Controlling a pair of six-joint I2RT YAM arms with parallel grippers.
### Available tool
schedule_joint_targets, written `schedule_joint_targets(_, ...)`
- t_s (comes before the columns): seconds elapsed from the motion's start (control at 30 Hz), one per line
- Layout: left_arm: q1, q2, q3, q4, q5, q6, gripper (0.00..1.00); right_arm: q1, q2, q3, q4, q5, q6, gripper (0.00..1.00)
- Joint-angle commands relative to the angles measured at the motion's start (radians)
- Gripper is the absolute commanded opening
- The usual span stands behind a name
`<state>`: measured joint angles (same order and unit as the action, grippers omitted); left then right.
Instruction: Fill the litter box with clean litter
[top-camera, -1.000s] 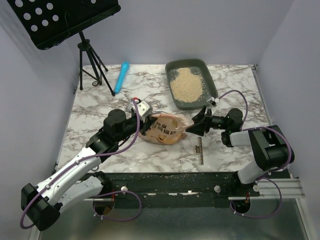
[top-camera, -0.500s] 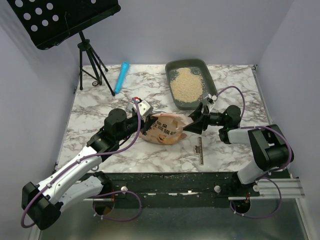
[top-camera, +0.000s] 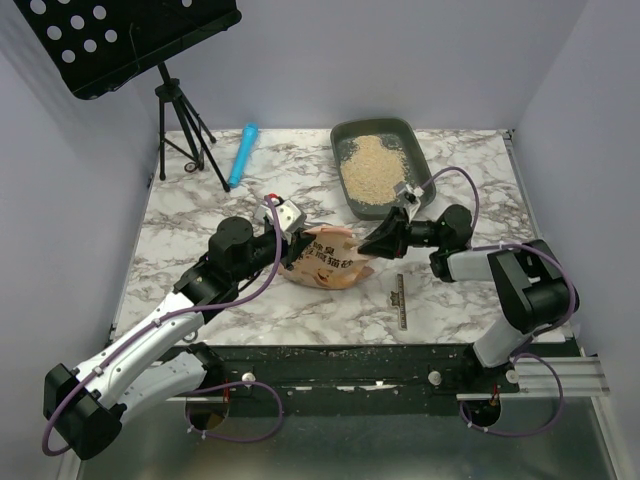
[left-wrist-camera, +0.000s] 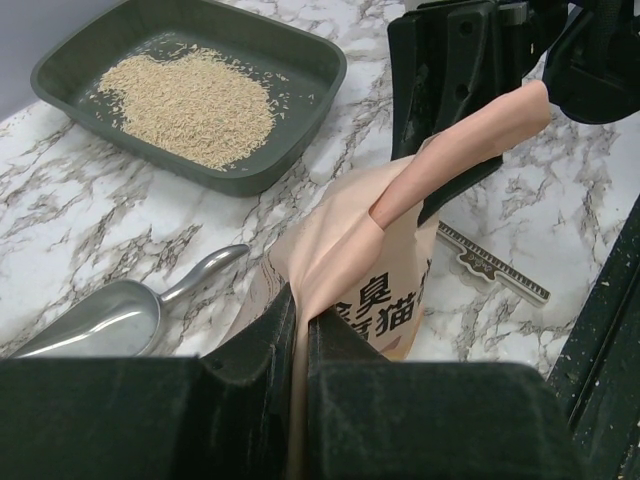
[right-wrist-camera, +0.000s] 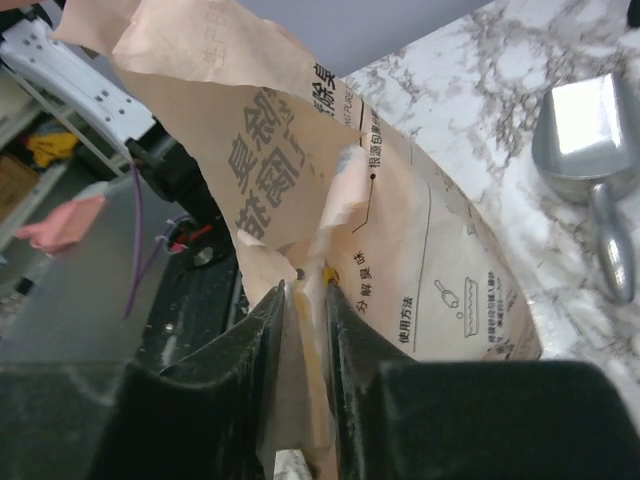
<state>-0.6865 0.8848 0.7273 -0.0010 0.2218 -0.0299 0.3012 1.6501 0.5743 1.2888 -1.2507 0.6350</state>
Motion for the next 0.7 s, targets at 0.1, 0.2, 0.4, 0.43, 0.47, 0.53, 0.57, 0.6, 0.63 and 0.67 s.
schedule_joint_targets(0.1,0.007,-0.014,0.03,0.085,0.024,0.01,0.09,0.009,0.034,0.033,0.389,-0.033,-0.005,0.01)
schedule_joint_targets(0.2,0.008,-0.039,0.024,0.085,-0.013,0.025,0.14,0.009,0.017,0.018,0.389,-0.026,-0.004,0.0)
schedule_joint_targets(0.4,0.008,-0.122,0.053,0.003,-0.113,0.11,0.52,-0.002,-0.052,-0.025,0.389,0.0,0.037,0.0)
schedule_joint_targets(0.43,0.008,-0.13,0.078,-0.072,-0.119,0.117,0.58,-0.005,-0.059,-0.03,0.388,0.008,0.06,0.0)
schedule_joint_targets(0.47,0.008,-0.142,0.09,-0.13,-0.128,0.125,0.64,-0.008,-0.065,-0.031,0.388,0.016,0.072,0.0)
schedule_joint_targets(0.53,0.008,-0.182,0.084,-0.188,-0.151,0.133,0.68,-0.016,-0.081,-0.05,0.388,0.04,0.072,0.0)
schedule_joint_targets(0.57,0.008,-0.214,0.063,-0.192,-0.162,0.134,0.7,-0.019,-0.087,-0.059,0.388,0.051,0.068,0.0)
schedule_joint_targets(0.6,0.01,-0.24,0.035,-0.192,-0.167,0.13,0.71,-0.023,-0.088,-0.063,0.388,0.057,0.068,0.0)
schedule_joint_targets(0.63,0.011,-0.274,0.008,-0.189,-0.171,0.124,0.73,-0.025,-0.087,-0.065,0.388,0.057,0.071,0.0)
schedule_joint_targets(0.67,0.015,-0.3,-0.023,-0.186,-0.18,0.116,0.74,-0.025,-0.085,-0.064,0.388,0.054,0.069,0.0)
